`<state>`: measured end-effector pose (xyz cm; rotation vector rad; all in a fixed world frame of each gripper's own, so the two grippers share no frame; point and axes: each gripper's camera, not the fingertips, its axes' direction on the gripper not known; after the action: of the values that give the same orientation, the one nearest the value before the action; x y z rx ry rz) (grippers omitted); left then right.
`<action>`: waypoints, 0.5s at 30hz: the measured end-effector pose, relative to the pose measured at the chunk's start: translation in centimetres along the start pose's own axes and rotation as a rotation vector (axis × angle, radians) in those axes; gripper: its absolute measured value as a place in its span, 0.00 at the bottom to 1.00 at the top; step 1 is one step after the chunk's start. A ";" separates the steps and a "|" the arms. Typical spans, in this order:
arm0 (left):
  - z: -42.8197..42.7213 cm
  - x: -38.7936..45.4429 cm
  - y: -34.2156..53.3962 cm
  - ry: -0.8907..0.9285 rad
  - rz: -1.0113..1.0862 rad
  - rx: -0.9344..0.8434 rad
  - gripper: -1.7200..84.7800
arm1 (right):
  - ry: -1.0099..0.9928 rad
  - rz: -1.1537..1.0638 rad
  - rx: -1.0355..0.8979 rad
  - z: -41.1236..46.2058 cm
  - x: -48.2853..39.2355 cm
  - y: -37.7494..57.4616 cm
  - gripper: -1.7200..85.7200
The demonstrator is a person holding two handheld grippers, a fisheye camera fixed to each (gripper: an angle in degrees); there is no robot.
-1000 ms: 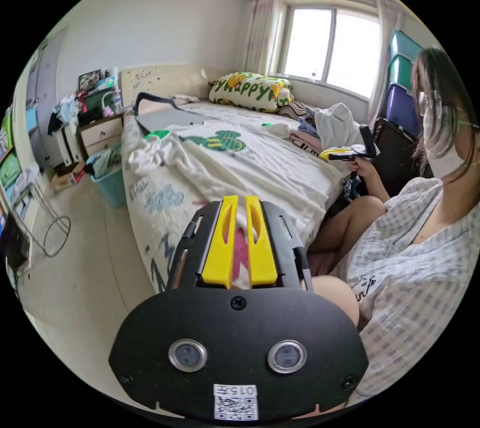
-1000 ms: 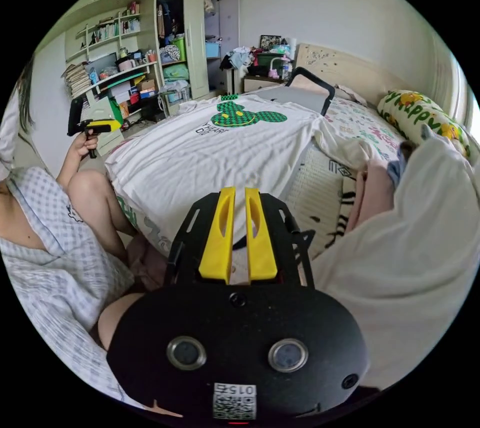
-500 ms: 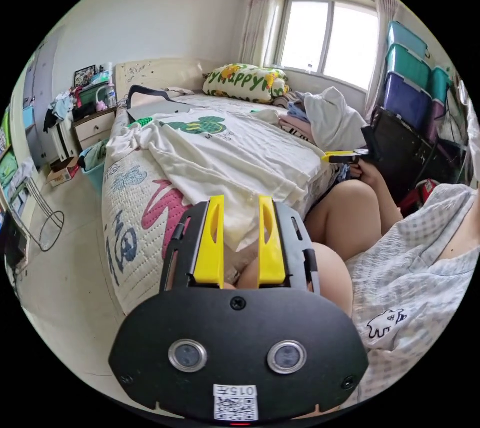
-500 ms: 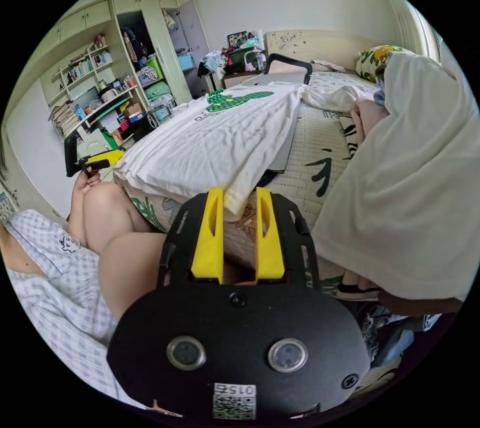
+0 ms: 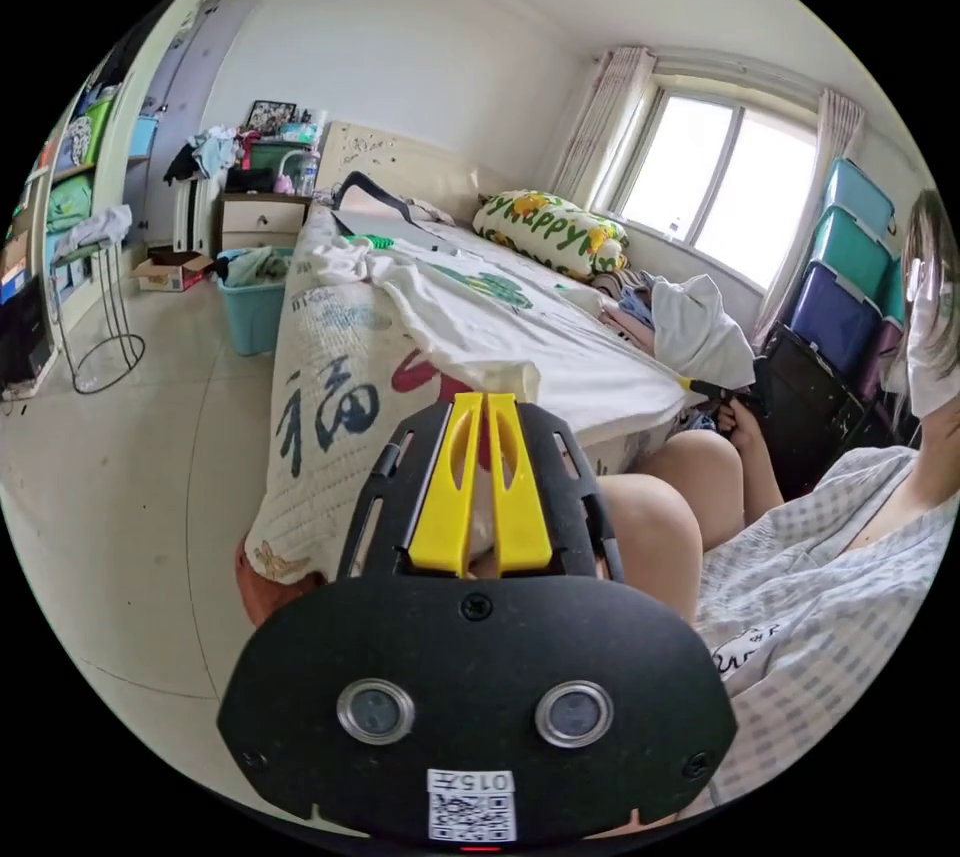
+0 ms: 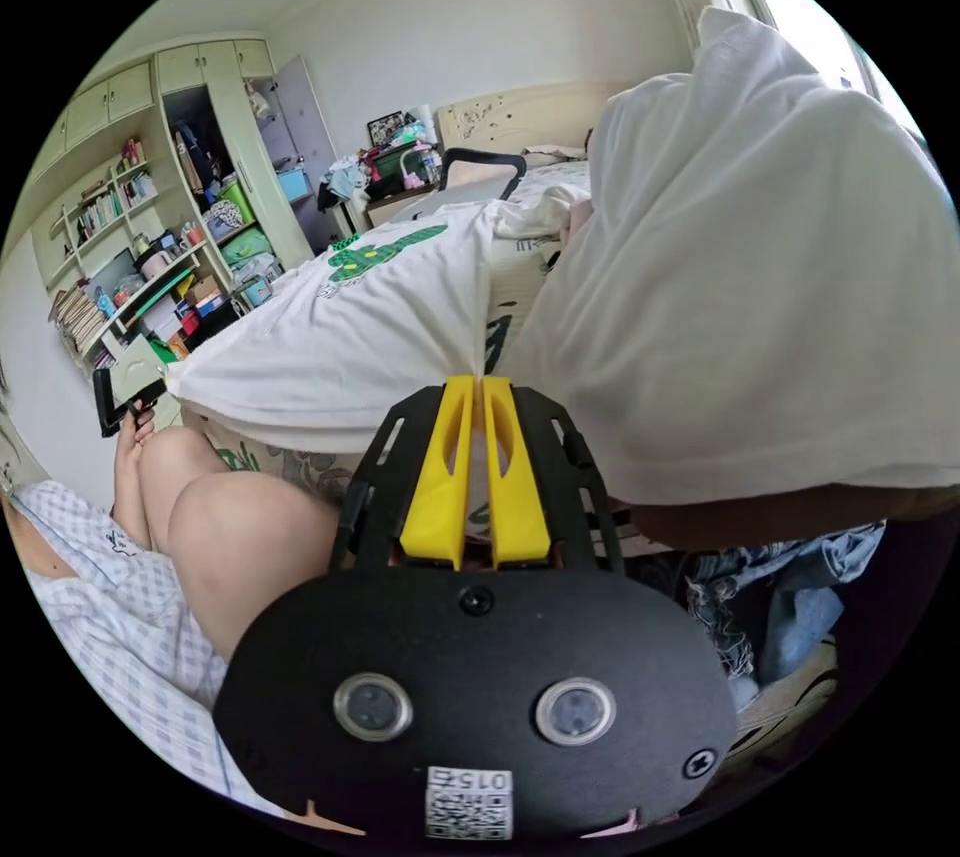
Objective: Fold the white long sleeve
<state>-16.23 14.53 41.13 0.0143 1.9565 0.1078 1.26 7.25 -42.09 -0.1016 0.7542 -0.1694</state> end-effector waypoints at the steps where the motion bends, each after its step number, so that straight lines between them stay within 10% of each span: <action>1: 0.3 -0.2 0.7 -0.013 -0.003 -0.026 0.02 | -0.022 -0.008 -0.039 0.4 0.2 0.3 0.02; 15: -4.3 -3.6 5.2 0.018 -0.181 0.138 0.02 | -0.081 0.046 -0.031 -2.1 2.4 1.4 0.06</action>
<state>-19.02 19.19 46.52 -0.0729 1.9701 -0.1472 1.68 8.08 -45.45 -0.1202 0.6782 -0.1091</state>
